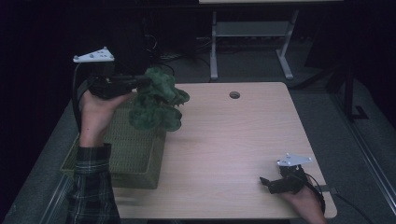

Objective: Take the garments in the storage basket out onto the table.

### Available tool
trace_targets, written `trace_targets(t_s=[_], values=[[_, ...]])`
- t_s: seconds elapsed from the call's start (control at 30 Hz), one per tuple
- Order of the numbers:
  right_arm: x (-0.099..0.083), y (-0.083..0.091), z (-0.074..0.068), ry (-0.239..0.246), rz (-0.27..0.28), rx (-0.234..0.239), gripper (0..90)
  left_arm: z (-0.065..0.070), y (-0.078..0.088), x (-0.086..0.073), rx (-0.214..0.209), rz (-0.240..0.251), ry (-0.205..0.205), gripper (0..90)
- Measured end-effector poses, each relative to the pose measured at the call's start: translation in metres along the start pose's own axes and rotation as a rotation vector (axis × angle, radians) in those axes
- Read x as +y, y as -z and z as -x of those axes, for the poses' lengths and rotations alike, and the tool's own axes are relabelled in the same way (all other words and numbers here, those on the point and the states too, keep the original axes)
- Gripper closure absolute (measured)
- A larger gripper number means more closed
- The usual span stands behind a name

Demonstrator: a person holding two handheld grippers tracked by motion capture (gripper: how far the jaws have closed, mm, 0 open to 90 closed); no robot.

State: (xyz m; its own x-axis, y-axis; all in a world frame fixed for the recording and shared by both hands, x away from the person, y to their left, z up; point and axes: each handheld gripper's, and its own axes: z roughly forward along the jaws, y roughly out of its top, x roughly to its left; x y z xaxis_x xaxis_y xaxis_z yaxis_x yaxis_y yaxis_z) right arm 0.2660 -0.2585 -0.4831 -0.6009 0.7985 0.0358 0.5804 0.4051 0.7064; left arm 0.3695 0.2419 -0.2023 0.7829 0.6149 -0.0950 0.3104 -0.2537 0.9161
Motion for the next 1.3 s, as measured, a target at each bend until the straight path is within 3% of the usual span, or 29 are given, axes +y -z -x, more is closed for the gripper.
trace_targets(t_s=[0.77, 1.3], values=[[0.0, 0.0, 0.0, -0.006, -0.001, 0.002, 2.2, 0.059, -0.087, -0.006, -0.131, -0.031, -0.044, 86.4], [0.0, 0.0, 0.0, -0.003, -0.002, 0.0, 2.2, 0.089, -0.139, -0.033, -0.232, -0.052, -0.006, 86.4]])
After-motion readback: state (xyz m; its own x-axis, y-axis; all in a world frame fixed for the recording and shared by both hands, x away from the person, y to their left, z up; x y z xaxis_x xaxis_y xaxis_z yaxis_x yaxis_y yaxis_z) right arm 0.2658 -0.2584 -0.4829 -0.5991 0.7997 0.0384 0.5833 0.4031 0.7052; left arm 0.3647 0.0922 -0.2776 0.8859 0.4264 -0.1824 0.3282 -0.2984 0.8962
